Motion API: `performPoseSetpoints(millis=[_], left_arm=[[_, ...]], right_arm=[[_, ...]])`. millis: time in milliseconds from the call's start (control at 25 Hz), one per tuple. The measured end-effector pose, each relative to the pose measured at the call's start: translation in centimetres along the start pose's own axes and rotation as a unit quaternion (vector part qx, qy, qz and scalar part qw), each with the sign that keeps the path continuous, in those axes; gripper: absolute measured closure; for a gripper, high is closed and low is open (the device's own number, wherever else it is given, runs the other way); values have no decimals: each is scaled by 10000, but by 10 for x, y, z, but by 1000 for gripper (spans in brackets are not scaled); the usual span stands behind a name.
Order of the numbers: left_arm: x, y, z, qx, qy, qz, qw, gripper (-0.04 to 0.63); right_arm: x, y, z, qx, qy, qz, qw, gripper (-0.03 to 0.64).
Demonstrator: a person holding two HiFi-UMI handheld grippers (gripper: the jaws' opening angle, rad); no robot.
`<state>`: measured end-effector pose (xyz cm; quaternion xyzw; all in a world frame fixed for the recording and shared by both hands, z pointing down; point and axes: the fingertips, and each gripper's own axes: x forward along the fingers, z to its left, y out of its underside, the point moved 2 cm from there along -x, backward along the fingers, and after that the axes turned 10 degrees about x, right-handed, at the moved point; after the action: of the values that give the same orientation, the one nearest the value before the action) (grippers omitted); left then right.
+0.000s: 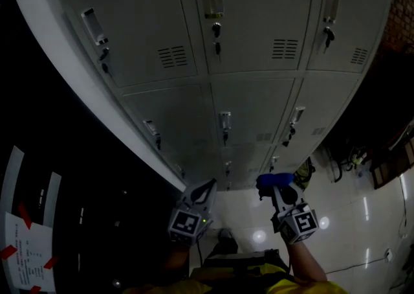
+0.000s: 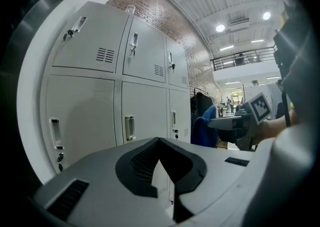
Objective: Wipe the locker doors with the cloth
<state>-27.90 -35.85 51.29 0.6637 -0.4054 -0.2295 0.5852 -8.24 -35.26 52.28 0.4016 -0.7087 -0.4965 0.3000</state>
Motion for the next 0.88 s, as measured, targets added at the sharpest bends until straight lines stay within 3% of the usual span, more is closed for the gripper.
performPoseSetpoints(millis=[200,360,600,880], left_arm=[[-48,3,-71,-15,-197,125,9997,597],[-91,-4,-152,-123,-380,24,9992,597],[-154,-13,-269,-404,-354,160,9984,597],[-202,-43,-315,-202,-386,16,9990,597]], right_arm=[[-78,2,21,37,-290,68,9995,551],[-179,8,17,-111,-278,68,9995,549],[-316,21,13,238,-189,286,9991,551],[-390,11,33,149,-122,69,9998,551]])
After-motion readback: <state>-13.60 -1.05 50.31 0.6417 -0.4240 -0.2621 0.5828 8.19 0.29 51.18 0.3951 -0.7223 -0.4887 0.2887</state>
